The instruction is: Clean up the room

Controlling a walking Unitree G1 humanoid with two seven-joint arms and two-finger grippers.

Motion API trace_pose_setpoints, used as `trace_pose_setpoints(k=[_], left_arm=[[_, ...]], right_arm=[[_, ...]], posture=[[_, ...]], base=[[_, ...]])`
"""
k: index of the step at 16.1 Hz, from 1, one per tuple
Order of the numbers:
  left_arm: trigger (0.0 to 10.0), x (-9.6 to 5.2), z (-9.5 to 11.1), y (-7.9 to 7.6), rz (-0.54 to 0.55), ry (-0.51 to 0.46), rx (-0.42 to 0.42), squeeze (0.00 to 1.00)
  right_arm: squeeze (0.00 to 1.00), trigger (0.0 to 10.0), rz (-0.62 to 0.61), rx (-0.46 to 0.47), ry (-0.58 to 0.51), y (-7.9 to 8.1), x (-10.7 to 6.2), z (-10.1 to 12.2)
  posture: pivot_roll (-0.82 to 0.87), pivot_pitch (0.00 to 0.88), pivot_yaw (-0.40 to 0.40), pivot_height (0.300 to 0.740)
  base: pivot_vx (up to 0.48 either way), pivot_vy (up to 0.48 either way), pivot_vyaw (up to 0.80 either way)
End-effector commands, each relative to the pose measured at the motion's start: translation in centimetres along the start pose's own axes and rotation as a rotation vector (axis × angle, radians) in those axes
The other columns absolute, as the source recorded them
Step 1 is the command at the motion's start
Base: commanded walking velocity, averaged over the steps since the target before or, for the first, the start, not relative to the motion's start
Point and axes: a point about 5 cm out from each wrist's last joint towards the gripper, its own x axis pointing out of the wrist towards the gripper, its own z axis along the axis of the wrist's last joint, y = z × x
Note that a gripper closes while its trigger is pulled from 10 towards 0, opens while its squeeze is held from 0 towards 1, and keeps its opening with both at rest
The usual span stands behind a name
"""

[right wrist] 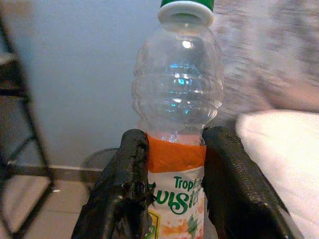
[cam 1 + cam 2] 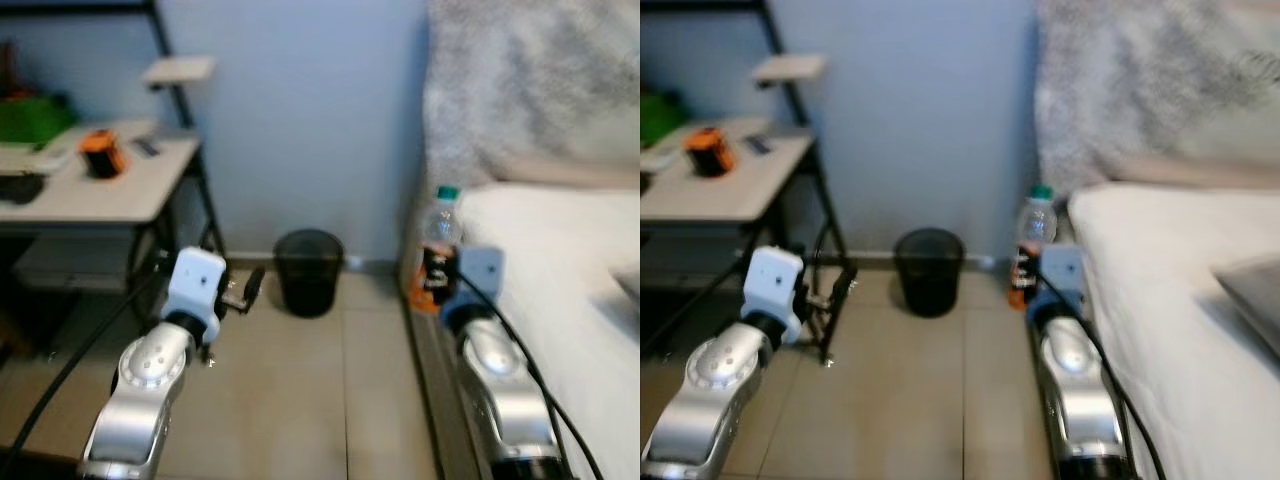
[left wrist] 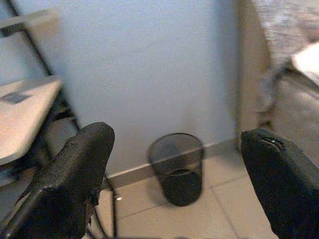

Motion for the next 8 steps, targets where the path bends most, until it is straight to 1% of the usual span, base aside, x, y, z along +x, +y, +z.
trace_pose_setpoints(k=[1, 2, 3, 5, 8], left_arm=[[10.0, -0.22, -0.15, 0.86, 0.022, 0.011, 0.021, 0.0], [10.0, -0.18, -0.1, 0.9, 0.02, 0.01, 0.023, 0.0], [10.0, -0.17, -0.09, 0.92, 0.019, 0.01, 0.025, 0.0], [10.0, -0.12, -0.02, 0.92, 0.018, 0.008, 0.03, 0.0], [10.0, -0.12, 0.01, 0.96, 0.02, 0.008, 0.031, 0.0]], right_arm=[[0.0, 10.0, 0.065, 0.036, -0.034, 1.69, 0.2, 0.78], [0.0, 10.0, 0.055, 0.048, -0.019, 1.64, 0.29, 0.62], [0.0, 10.0, 0.045, 0.058, -0.019, 1.49, 0.39, 0.63], [0.0, 10.0, 0.037, 0.031, -0.028, 1.39, 0.46, 0.75], [0.0, 10.0, 0.03, 0.022, -0.012, 1.33, 0.48, 0.55]], posture=[[0.0, 0.0, 0.026, 0.74], [0.0, 0.0, 0.027, 0.74], [0.0, 0.0, 0.027, 0.74], [0.0, 0.0, 0.027, 0.74], [0.0, 0.0, 0.024, 0.74]], base=[[0.345, 0.0, 0.79], [0.341, 0.0, 0.69], [0.345, 0.0, 0.0], [0.341, 0.0, 0.0], [0.345, 0.0, 0.0]])
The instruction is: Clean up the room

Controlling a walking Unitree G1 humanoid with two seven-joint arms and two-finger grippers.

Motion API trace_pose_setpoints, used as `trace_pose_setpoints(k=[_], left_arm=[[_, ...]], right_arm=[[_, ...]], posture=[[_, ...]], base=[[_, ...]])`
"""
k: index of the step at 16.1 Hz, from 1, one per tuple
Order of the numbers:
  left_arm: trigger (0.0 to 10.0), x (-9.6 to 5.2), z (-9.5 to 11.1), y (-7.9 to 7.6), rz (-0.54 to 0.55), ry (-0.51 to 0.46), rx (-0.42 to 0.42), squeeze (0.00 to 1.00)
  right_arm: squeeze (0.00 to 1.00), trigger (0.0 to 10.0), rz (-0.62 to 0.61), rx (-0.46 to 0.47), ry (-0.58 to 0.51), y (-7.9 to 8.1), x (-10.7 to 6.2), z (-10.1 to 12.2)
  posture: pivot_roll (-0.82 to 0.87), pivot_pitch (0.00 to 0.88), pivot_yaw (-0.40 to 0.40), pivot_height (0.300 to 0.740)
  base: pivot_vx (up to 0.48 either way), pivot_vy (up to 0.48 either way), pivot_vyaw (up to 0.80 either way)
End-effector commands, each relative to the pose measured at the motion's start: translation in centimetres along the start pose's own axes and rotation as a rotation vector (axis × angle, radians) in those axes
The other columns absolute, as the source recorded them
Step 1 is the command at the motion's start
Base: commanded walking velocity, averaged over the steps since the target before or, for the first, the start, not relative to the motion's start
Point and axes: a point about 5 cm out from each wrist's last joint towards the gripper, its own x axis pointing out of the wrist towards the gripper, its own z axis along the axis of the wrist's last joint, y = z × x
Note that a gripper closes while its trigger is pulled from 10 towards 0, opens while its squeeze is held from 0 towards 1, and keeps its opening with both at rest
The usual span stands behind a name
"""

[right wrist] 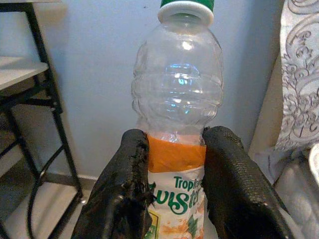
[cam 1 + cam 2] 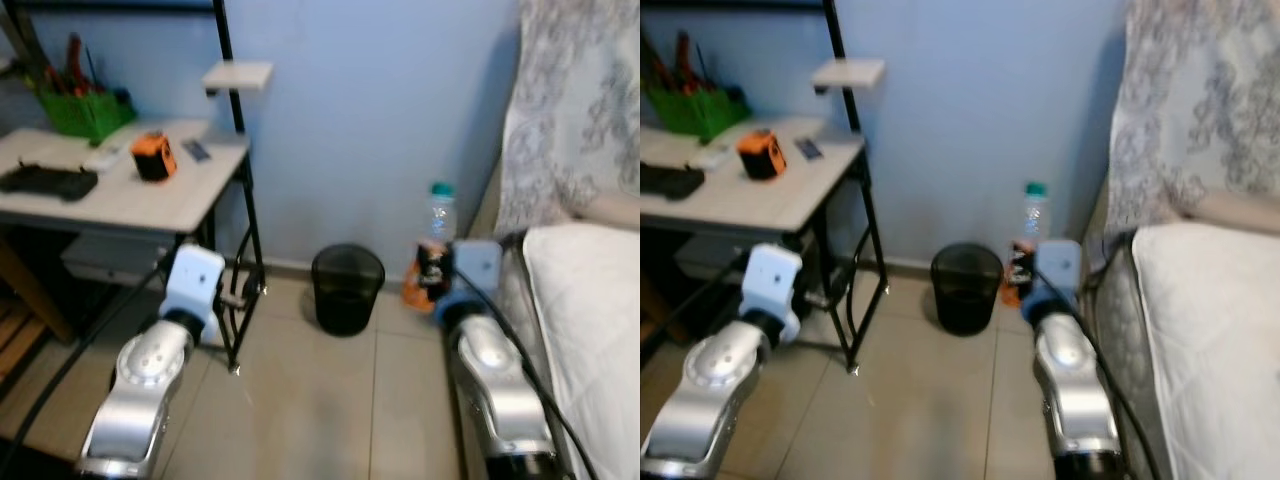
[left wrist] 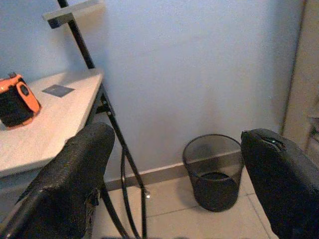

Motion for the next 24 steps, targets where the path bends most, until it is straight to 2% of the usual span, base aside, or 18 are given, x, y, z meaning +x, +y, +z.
trace_pose_setpoints(k=[1, 8, 21, 24], left_arm=[[10.0, -0.13, 0.07, 0.78, 0.019, 0.004, 0.022, 0.0], [10.0, -0.03, 0.09, 0.79, 0.017, 0.006, 0.016, 0.0], [10.0, 0.17, 0.2, 0.91, 0.009, 0.004, 0.021, 0.0], [10.0, -0.29, 0.2, 1.46, 0.02, 0.0, 0.033, 0.0]], right_arm=[[0.0, 10.0, 0.024, -0.004, -0.01, 1.01, 0.26, 0.36], [0.0, 10.0, 0.011, 0.015, 0.01, 0.67, 0.52, 0.29], [0.0, 10.0, 0.011, -0.018, 0.018, 0.68, 0.67, 0.23], [0.0, 10.0, 0.006, -0.025, 0.027, 0.35, 0.41, 0.13]], posture=[[0.0, 0.0, 0.022, 0.74], [0.0, 0.0, 0.021, 0.74], [0.0, 0.0, 0.022, 0.74], [-0.02, 0.0, 0.029, 0.74]], base=[[0.341, 0.0, 0.0], [0.341, 0.0, -0.1], [0.342, 0.0, 0.0], [0.342, 0.0, 0.0]])
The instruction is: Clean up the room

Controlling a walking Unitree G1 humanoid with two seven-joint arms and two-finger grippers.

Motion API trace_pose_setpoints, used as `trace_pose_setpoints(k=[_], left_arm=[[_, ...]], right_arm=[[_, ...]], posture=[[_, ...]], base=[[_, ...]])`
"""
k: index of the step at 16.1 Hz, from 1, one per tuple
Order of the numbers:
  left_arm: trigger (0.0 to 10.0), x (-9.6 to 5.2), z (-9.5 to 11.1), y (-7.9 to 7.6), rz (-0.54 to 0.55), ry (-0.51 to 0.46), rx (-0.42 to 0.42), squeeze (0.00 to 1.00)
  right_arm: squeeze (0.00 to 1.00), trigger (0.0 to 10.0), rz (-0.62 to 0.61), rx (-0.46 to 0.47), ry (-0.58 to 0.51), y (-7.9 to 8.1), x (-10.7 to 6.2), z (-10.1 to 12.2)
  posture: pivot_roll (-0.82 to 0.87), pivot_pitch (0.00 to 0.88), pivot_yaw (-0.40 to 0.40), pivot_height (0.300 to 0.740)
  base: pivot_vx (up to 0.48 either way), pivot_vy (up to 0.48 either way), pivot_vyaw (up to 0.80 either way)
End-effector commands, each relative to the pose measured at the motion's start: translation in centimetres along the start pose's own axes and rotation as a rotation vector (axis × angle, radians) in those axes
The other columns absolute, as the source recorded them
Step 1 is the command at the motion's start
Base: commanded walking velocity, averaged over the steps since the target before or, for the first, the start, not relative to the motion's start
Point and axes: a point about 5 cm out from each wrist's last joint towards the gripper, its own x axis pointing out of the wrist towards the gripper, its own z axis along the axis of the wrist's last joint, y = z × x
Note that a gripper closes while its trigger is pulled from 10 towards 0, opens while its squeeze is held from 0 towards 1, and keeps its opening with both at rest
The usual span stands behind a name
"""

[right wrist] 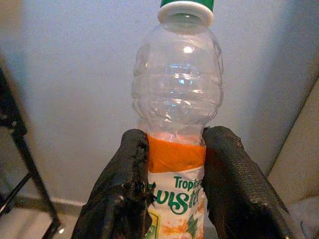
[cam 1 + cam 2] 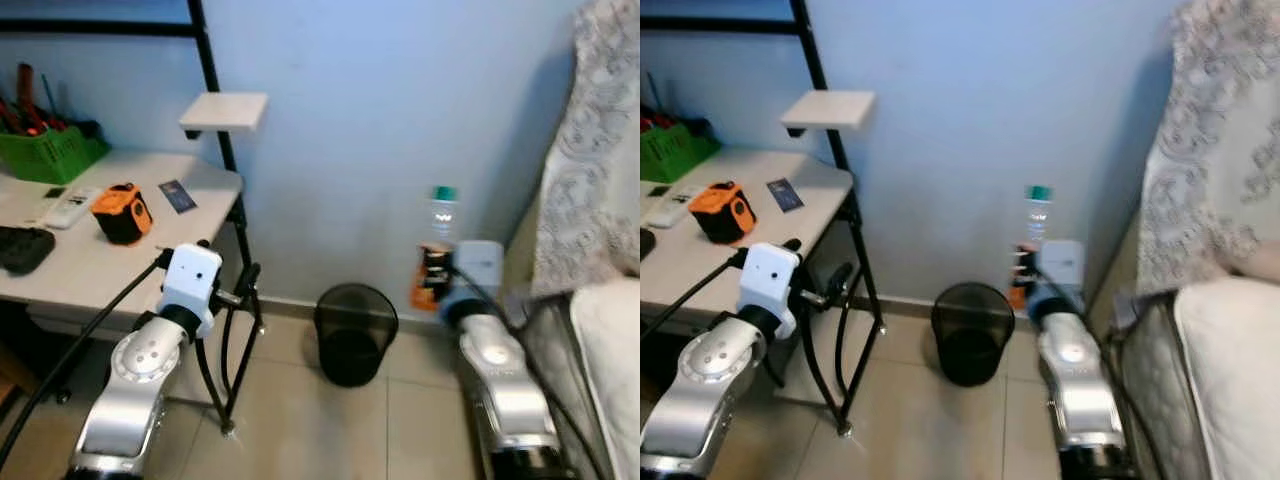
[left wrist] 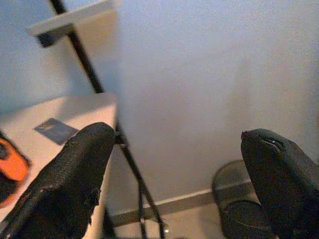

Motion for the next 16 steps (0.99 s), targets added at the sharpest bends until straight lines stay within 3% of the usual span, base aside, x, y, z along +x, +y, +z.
trace_pose_setpoints(k=[1, 4, 8, 16], left_arm=[[10.0, -0.4, 0.1, 0.7, 0.02, -0.002, 0.013, 0.0], [10.0, -0.8, 0.0, 0.6, 0.019, 0.0, 0.009, 0.0], [10.0, -1.1, -0.4, 0.3, 0.018, 0.012, 0.003, 0.0], [10.0, -1.5, -0.6, -0.1, 0.014, 0.021, -0.005, 0.0]], right_arm=[[0.0, 10.0, 0.025, 0.005, -0.008, 0.8, -0.1, 0.3], [0.0, 10.0, -0.003, -0.006, 0.001, -0.1, -0.2, 0.0], [0.0, 10.0, 0.039, -0.028, 0.035, 0.2, -0.3, -0.4], [0.0, 10.0, 0.054, -0.061, 0.062, -0.2, -0.4, -1.0]], posture=[[-0.02, 0.0, 0.03, 0.74], [-0.02, 0.0, 0.026, 0.74], [-0.01, 0.0, 0.008, 0.74], [0.0, 0.0, -0.002, 0.74]], base=[[0.337, 0.0, 0.0], [0.342, 0.0, 0.0], [0.342, 0.0, -0.62], [0.339, 0.0, 0.0]])
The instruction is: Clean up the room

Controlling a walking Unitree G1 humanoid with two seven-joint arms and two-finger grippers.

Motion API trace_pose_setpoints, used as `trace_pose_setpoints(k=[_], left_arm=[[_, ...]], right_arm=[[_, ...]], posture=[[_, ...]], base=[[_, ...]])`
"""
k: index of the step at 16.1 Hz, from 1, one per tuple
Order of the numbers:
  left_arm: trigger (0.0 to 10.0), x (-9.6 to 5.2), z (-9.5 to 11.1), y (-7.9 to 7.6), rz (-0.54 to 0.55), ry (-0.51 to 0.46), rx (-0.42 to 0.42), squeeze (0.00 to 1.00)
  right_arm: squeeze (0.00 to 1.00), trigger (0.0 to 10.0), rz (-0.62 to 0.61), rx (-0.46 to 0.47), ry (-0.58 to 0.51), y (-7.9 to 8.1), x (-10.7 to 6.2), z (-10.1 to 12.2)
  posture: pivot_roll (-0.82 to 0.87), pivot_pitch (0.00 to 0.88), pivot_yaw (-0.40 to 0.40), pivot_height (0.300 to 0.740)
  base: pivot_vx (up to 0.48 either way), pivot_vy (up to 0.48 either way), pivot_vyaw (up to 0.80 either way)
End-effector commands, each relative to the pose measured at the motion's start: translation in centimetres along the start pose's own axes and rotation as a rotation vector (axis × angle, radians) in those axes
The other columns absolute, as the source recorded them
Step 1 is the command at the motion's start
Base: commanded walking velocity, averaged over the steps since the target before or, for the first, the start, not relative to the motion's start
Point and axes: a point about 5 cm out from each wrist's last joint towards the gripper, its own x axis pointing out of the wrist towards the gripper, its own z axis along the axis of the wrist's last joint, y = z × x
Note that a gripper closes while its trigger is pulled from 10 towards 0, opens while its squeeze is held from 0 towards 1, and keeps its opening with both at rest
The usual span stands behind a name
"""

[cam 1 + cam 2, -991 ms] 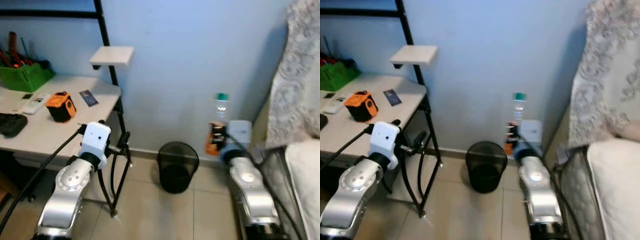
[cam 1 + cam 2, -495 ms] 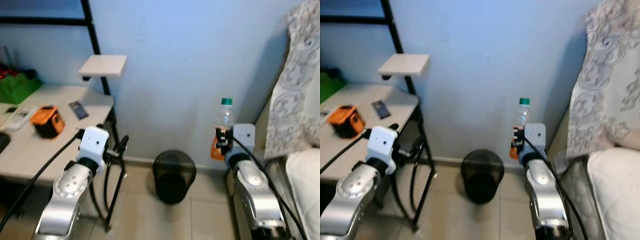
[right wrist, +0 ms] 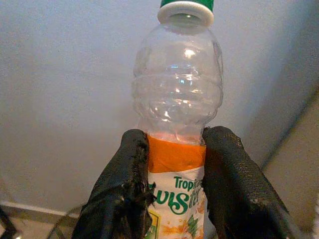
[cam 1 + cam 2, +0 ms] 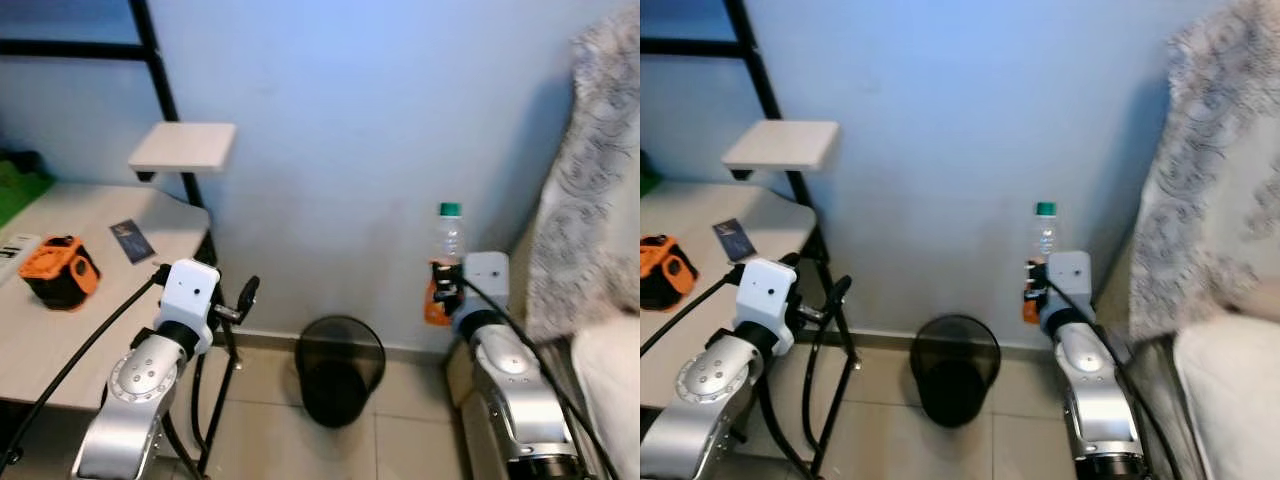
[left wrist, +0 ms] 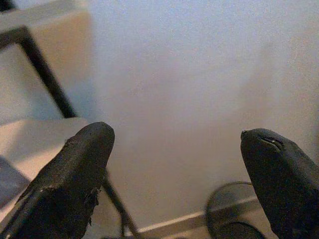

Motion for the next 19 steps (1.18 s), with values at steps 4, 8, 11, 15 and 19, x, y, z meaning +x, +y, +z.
trace_pose_setpoints(k=[4, 8, 11, 15, 19], left_arm=[[10.0, -0.1, 0.1, 0.4, 0.006, 0.008, 0.019, 0.0], [10.0, -0.1, 0.1, 0.0, -0.001, 0.008, 0.015, 0.0], [10.0, 0.0, 0.1, -0.2, -0.006, 0.008, 0.016, 0.0], [10.0, -0.2, 0.1, -0.1, -0.002, 0.007, 0.019, 0.0], [10.0, -0.1, -0.1, -0.7, -0.139, 0.033, 0.016, 0.0]], right_arm=[[0.0, 10.0, 0.047, -0.012, 0.002, 1.4, 0.2, 0.2], [0.0, 10.0, 0.05, -0.02, 0.009, 1.3, 0.1, 0.1], [0.0, 10.0, 0.095, -0.033, 0.021, 1.5, 0.1, -0.2], [0.0, 10.0, 0.168, -0.118, 0.046, 1.7, 0.2, -0.6], [0.0, 10.0, 0.338, -0.252, 0.193, 1.2, 1.2, -2.0]], posture=[[0.0, 0.0, -0.005, 0.74], [0.0, 0.0, -0.004, 0.74], [0.0, 0.0, -0.009, 0.74], [0.01, 0.0, -0.011, 0.74], [0.01, 0.0, -0.007, 0.74]], base=[[0.339, 0.0, 0.0], [0.34, 0.0, 0.0], [0.34, 0.0, 0.0], [0.341, 0.0, -0.19], [0.17, 0.0, 0.0]])
